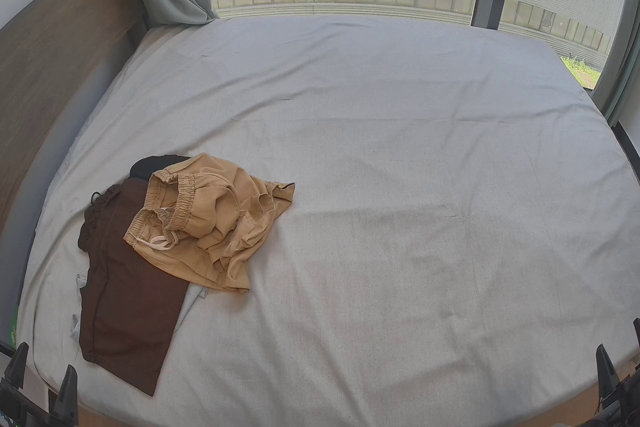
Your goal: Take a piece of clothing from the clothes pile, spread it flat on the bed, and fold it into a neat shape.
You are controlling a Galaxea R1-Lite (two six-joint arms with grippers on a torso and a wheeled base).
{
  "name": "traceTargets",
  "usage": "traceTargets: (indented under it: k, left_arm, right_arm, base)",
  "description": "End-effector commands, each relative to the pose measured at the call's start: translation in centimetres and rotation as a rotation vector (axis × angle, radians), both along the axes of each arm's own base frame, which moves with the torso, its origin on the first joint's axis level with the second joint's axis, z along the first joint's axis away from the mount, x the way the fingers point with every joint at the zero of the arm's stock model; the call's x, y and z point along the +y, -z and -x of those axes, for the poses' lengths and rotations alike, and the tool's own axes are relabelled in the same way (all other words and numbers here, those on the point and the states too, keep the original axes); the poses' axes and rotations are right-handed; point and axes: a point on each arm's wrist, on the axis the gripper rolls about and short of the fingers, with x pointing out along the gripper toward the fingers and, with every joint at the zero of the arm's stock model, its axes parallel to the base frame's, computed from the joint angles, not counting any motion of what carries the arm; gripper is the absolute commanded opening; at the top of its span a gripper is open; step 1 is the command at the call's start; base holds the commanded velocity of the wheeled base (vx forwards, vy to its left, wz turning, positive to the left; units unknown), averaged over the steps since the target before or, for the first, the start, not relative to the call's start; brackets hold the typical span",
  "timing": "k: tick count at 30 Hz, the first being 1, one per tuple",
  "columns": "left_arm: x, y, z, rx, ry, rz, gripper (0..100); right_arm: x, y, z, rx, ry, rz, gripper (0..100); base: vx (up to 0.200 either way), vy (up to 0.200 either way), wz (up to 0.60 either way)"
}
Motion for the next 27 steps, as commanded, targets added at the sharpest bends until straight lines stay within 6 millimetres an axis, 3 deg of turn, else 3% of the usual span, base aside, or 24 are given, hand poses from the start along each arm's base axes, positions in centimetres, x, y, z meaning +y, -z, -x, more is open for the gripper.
traceTargets:
  k: [1,17,19,20,22,27]
  left_arm:
    - [0.0,0.5,0.0,0.000,-0.001,0.004,100]
    - [0.0,0.4,0.0,-0.010,0.004,-0.002,100]
    - [0.0,-0.8,0.3,-0.078,0.001,0.006,100]
    - [0.0,-2.8,0.7,-0.150,-0.006,0.001,100]
    - [0.0,-4.2,0.7,-0.156,-0.004,0.003,100]
    - [0.0,-3.4,-0.5,-0.056,0.010,-0.002,100]
  right_arm:
    - [0.0,0.5,0.0,0.002,0.000,-0.001,100]
    - [0.0,0.5,0.0,0.002,-0.004,-0.001,100]
    - [0.0,0.5,0.0,0.002,-0.002,-0.004,100]
    - [0.0,0.5,0.0,0.001,-0.002,-0.005,100]
    - [0.0,0.5,0.0,0.002,-0.002,-0.005,100]
    - [0.0,0.5,0.0,0.002,-0.002,-0.007,100]
  base:
    - [0.000,0.000,0.00]
    - [0.000,0.000,0.00]
    - [0.000,0.000,0.00]
    - [0.000,0.000,0.00]
    - [0.000,0.000,0.00]
    - [0.000,0.000,0.00]
